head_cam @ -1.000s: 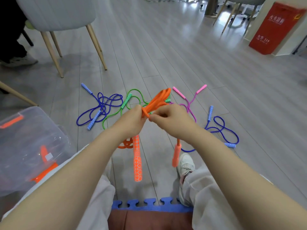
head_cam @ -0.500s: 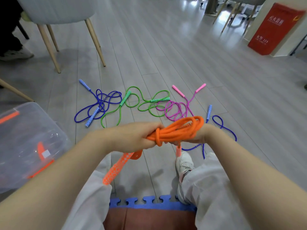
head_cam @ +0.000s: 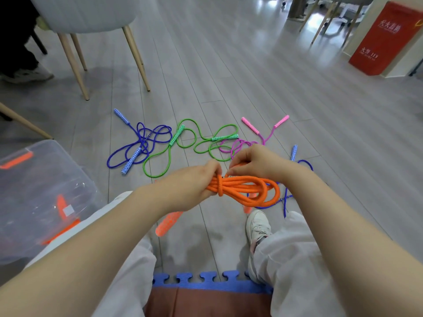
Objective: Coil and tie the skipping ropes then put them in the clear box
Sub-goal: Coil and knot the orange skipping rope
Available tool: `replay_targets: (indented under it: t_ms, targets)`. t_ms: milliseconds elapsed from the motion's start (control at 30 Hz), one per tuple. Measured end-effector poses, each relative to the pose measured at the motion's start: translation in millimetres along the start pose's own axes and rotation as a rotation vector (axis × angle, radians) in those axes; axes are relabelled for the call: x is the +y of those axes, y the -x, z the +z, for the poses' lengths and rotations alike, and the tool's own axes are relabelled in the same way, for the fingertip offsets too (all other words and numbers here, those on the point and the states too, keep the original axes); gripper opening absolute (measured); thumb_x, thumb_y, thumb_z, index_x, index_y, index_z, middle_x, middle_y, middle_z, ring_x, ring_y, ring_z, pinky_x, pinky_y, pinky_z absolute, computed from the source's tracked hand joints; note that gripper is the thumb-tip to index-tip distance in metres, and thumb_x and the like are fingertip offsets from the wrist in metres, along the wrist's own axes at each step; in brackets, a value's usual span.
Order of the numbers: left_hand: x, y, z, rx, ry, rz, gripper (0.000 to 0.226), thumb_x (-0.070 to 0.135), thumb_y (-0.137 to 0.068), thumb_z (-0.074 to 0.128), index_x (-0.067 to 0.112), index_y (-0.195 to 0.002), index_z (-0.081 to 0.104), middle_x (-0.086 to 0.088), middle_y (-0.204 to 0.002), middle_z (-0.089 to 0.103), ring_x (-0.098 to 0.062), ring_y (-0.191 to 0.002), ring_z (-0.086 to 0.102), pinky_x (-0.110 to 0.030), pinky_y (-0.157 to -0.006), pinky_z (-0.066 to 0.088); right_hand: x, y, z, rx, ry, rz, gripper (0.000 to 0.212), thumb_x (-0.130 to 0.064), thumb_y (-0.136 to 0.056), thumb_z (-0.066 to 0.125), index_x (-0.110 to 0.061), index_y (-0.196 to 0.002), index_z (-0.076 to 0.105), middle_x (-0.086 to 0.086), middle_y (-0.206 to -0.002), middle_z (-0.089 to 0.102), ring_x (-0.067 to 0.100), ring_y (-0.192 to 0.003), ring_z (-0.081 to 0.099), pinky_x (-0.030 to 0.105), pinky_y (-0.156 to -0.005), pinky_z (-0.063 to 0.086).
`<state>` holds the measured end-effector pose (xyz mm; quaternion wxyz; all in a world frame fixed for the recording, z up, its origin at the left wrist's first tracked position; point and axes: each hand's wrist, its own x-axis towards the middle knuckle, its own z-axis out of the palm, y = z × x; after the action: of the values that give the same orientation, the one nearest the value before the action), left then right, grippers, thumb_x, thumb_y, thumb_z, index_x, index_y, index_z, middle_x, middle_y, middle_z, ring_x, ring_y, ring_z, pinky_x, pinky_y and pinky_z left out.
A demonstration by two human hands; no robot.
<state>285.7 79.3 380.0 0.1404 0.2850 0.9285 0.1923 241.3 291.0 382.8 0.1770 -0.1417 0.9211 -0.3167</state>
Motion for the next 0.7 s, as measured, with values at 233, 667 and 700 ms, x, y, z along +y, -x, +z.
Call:
replay_targets:
  t_ms: [233, 667, 700]
  targets:
    - [-5, -2, -9, 0.224, 0.165, -0.033, 0.026, 0.035, -0.078, 0.077, 0.039, -0.092, 0.055, 0.017, -0.080, 0.066, -0.001, -0.074, 0.056, -0.024, -0.067, 0.044, -10, -3, 1, 0.177, 0.209, -0.134, 0.010, -0.034, -0.086, 0.070, -0.024, -0.087, 0.073, -0.008, -0.079, 0.067, 0.001, -0.070, 0.057, 0.017, -0.061, 0.042]
    - [-5, -3, -14, 0.314, 0.093, 0.061, 0.022, 0.023, -0.074, 0.077, 0.033, -0.088, 0.063, 0.017, -0.077, 0.062, -0.007, -0.076, 0.057, -0.032, -0.067, 0.050, -15, -7, 7, 0.352, 0.292, -0.010, 0.037, -0.049, -0.080, 0.071, -0.028, -0.060, 0.048, -0.008, -0.058, 0.046, 0.015, -0.060, 0.048, 0.032, -0.056, 0.042]
    - [-3, -2, -14, 0.283, 0.041, 0.048, 0.018, 0.025, -0.076, 0.075, 0.033, -0.087, 0.063, 0.016, -0.077, 0.060, -0.007, -0.076, 0.055, -0.033, -0.065, 0.049, -18, -6, 8, 0.342, 0.310, -0.003, 0.040, -0.048, -0.081, 0.071, -0.027, -0.058, 0.045, -0.008, -0.058, 0.045, 0.016, -0.061, 0.048, 0.032, -0.056, 0.040]
